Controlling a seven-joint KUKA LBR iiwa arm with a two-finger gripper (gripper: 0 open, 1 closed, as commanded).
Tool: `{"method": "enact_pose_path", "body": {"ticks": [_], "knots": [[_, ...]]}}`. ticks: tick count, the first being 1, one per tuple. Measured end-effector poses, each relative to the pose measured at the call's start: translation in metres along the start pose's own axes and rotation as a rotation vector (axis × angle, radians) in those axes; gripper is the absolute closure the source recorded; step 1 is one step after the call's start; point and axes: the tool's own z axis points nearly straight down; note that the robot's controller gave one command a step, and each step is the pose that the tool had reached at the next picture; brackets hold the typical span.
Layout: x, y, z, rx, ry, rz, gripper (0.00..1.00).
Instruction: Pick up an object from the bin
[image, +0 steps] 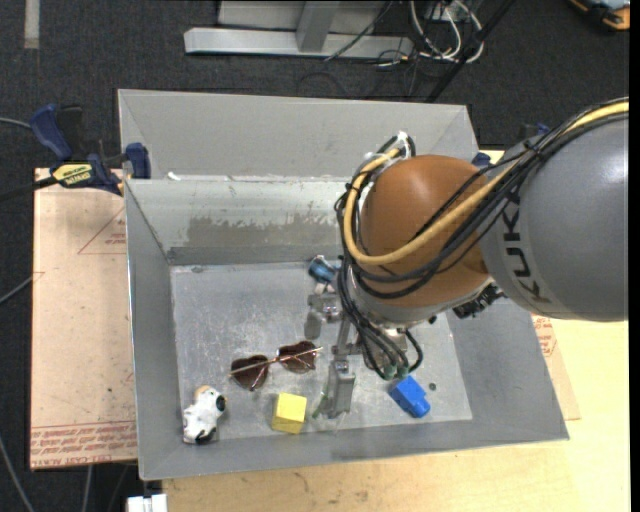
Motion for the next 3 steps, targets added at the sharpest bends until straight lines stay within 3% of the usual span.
{"method": "enact_pose_path", "body": {"ticks": [1, 2, 3], "knots": [[-0.002, -0.001, -0.004, -0.002, -0.009, 0.004, 0.0], [-0.047, -0.02, 0.078, -0.002, -0.014, -0.037, 0.0], [-0.063, -0.023, 0.089, -0.001, -0.007, -0.12, 0.0]]}}
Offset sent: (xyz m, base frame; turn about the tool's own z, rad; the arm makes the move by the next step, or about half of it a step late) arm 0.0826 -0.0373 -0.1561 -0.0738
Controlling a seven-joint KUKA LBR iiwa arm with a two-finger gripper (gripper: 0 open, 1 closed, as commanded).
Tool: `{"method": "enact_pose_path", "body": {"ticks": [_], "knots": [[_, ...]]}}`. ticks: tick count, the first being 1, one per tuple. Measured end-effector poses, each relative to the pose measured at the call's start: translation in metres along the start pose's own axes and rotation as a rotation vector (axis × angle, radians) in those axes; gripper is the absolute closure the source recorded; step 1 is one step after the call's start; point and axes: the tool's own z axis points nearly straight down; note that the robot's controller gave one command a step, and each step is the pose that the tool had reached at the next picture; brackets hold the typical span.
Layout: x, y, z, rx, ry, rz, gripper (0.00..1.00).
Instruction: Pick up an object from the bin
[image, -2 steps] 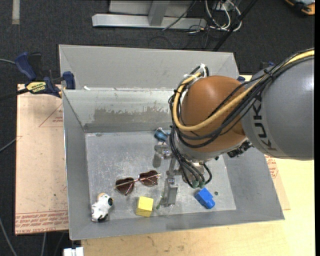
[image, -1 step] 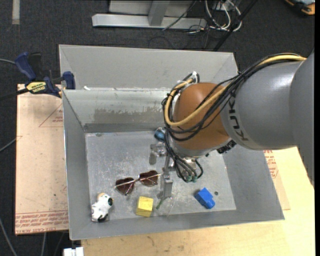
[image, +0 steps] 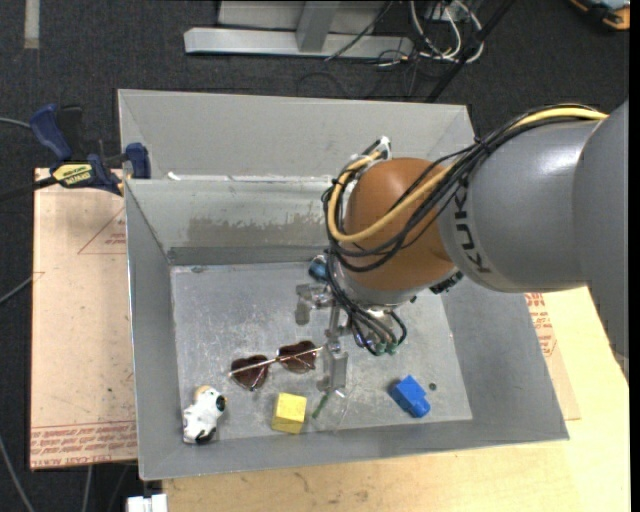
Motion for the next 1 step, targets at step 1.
{"method": "enact_pose_path", "body": {"ticks": [1], "knots": [[-0.0097, 0.0153, -0.0114, 0.0, -0.004, -0.036, 0.0]]}}
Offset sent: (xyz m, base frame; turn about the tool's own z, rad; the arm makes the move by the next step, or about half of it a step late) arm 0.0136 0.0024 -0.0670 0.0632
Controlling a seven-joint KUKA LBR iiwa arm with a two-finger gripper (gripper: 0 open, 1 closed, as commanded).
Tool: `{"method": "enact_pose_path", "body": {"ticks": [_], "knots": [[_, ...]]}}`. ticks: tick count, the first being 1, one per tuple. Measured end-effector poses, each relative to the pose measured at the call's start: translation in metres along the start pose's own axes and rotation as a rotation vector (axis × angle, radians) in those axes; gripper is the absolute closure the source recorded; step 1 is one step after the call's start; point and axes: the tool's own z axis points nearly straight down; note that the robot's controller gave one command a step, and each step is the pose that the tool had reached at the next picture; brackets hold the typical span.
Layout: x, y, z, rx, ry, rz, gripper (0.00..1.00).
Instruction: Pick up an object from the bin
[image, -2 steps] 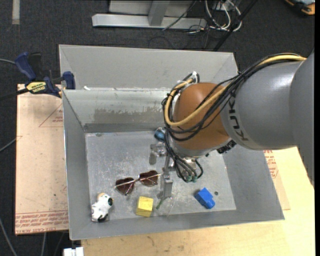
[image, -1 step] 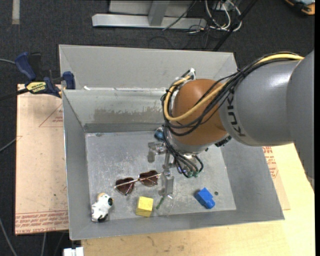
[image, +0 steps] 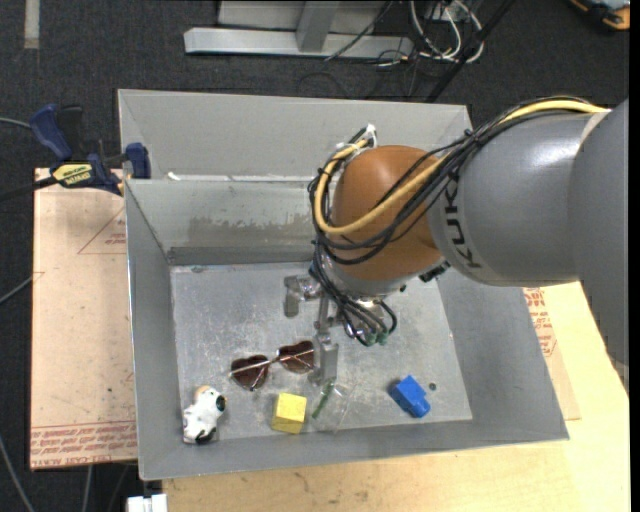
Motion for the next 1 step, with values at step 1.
{"method": "enact_pose_path", "body": {"ticks": [1], "knots": [[-0.0044, -0.0109, 0.068, -0.001, -0.003, 0.089, 0.0]]}}
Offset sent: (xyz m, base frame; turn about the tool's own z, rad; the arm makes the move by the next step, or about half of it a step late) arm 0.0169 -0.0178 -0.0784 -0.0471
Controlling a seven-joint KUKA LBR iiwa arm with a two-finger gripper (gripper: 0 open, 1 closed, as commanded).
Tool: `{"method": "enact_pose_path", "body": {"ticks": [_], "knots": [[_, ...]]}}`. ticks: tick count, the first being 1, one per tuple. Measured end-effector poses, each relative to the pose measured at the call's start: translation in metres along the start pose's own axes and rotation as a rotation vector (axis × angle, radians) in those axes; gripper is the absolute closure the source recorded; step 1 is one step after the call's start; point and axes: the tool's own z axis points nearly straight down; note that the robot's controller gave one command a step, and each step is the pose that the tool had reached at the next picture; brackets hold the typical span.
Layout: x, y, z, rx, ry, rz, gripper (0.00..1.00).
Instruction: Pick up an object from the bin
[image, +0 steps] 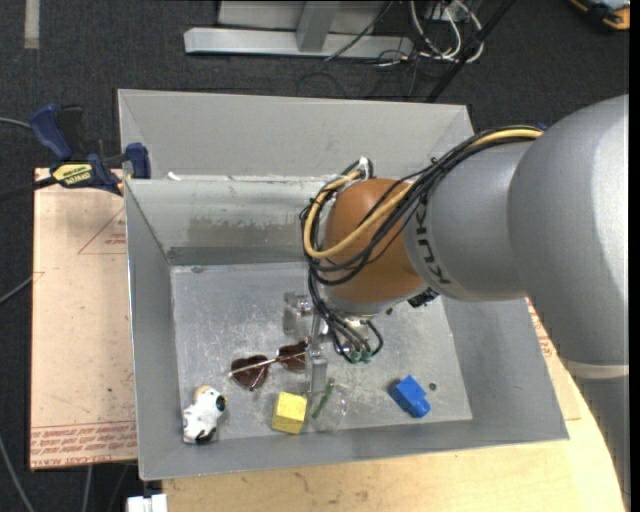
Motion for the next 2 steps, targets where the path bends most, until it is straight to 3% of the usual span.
{"method": "enact_pose_path", "body": {"ticks": [1, 2], "knots": [[-0.0088, -0.0058, 0.0166, 0.0, 0.0, -0.107, 1.0], [-0.0096, -0.0067, 0.0137, 0.0, 0.001, -0.122, 1.0]]}}
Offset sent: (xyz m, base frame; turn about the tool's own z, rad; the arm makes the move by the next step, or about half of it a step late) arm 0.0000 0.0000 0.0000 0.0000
